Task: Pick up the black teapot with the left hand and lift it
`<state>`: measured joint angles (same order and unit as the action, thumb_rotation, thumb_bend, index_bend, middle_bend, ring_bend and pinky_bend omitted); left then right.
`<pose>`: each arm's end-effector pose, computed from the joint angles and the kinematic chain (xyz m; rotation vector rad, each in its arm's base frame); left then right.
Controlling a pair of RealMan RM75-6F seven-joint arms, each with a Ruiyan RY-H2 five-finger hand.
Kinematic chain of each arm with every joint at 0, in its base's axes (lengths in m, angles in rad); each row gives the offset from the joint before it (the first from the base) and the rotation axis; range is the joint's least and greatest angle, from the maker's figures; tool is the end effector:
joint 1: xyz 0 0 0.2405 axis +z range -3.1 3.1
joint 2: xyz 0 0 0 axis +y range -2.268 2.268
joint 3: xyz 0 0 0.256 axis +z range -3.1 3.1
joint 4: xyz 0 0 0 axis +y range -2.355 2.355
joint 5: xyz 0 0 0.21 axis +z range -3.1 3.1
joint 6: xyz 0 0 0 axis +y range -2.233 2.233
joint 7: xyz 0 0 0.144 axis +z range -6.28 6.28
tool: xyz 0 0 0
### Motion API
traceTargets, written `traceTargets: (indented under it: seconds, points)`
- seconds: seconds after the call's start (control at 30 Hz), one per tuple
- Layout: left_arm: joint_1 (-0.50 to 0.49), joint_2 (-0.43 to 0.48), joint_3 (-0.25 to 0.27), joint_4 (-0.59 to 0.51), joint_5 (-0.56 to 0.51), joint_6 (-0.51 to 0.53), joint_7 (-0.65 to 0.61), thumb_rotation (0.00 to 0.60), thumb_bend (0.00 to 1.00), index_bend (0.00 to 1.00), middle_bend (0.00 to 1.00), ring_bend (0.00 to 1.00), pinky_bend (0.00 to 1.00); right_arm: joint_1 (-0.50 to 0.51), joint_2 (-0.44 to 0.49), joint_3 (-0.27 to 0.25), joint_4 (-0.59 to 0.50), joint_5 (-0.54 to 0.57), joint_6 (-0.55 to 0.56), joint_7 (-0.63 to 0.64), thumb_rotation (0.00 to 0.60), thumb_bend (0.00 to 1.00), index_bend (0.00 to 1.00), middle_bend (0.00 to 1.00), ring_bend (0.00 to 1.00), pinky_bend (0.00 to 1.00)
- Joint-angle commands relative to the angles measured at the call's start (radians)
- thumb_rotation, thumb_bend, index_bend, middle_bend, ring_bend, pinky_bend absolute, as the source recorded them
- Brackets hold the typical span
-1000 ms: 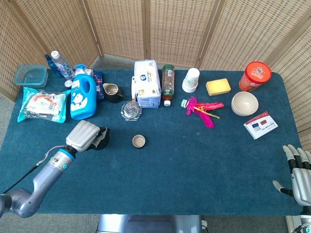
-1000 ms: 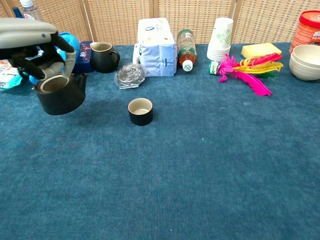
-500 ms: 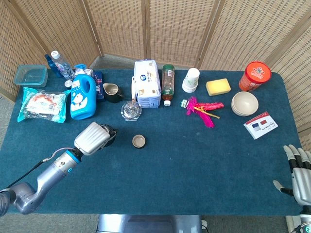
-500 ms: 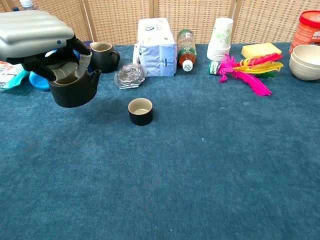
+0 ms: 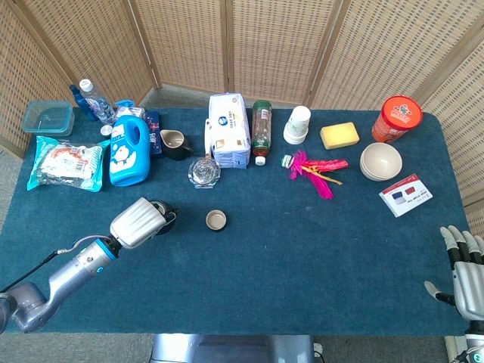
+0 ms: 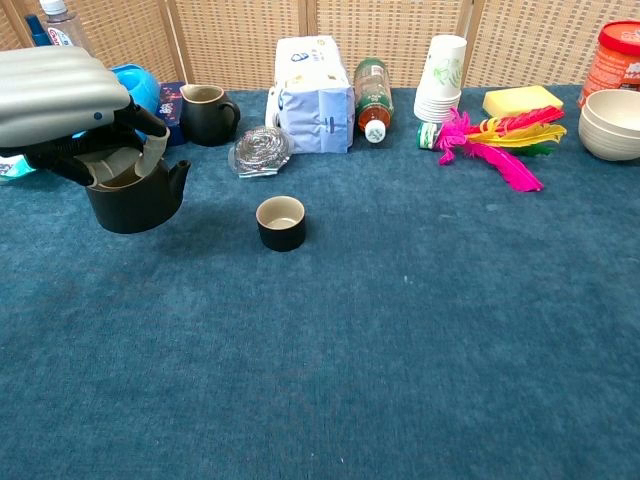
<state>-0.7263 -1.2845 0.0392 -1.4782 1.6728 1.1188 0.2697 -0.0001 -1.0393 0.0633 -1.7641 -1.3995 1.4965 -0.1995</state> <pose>-0.1725 0.3112 0.0497 -2.1799 -0.2705 -0.8972 -0.3123 -0.1552 0.1783 1.2980 -0.8896 0.7075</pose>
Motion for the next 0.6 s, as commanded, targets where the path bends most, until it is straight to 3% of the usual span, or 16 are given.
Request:
traceTargets:
  seconds: [0.03,0.6]
  points:
    - [0.001,-0.012,0.004,0.018,0.026,0.013,-0.005,0.6,0.63,0.64,0.83,0.71,1.0,-0.001,0.0,0.0,-0.001,-0.001,0.002,-0.001,0.6,0.0,0.0,0.0,0.0,0.0]
    - [-0.015,-0.049,-0.017,0.007,0.043,-0.021,0.043,0.6,0.63,0.64,0.83,0.71,1.0,-0.003,0.007,0.001,-0.005,0.006,0.002,0.009,0.6,0.0,0.0,0.0,0.0,0.0]
